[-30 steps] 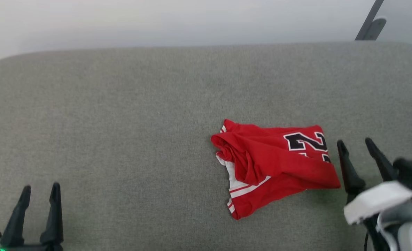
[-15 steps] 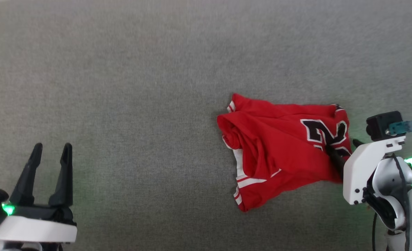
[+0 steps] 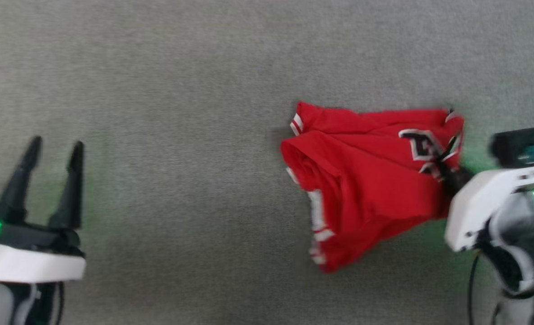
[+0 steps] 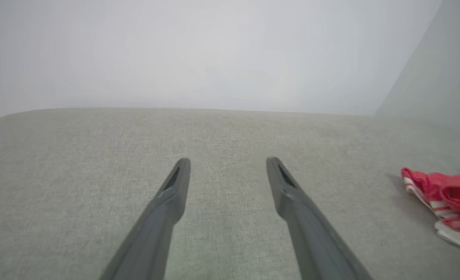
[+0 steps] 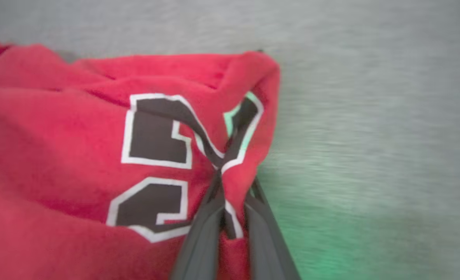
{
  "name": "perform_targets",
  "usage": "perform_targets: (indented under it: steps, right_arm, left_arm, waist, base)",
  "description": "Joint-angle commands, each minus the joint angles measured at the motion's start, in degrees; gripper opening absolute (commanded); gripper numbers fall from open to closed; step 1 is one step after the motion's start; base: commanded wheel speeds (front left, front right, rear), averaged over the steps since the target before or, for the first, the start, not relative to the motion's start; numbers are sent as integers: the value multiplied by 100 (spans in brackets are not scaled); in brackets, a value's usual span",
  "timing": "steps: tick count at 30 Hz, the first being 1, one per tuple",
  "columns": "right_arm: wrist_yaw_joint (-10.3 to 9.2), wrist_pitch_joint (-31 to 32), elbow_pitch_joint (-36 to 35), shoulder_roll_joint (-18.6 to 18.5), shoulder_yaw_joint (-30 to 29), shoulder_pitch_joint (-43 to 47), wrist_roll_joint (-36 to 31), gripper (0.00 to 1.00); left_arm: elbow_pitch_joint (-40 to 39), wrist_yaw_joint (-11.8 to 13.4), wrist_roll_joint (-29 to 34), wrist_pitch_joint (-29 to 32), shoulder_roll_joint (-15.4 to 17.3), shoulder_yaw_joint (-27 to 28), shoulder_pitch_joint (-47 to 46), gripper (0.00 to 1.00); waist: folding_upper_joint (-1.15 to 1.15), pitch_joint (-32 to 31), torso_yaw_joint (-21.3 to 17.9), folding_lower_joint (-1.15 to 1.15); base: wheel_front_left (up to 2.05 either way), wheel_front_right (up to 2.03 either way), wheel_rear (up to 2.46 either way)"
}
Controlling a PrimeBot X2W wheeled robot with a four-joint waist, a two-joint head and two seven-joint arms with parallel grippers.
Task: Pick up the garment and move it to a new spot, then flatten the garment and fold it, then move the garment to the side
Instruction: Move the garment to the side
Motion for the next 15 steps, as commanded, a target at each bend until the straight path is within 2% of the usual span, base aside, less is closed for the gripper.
perform_targets:
  steps: [1, 2, 7, 15]
  right_arm:
    - [-50, -117, 21, -55, -308, 22, -104, 0]
    - [-46, -365, -199, 13, -592, -26, -110, 0]
    - [-41, -860, -500, 114, -1643, -204, -14, 0]
    - [-40, -1742, -144, 50, -3492, -1035, -345, 0]
  left_arm:
    - [-64, 13, -94, -28, 98, 13, -140, 100]
    - [-217, 12, -125, -29, 267, 20, -301, 100]
    - [-586, 12, -160, -29, 846, -128, -725, 100]
    - [-1045, 13, -432, -28, 1580, -462, -1591, 100]
  waist:
    - [0, 184, -210, 0]
    - [0, 346, -381, 0]
    - [0, 741, -752, 0]
    - [0, 1267, -1003, 0]
  base:
    - [0, 0, 0]
    - [0, 0, 0]
    - [0, 0, 0]
    - [0, 0, 0]
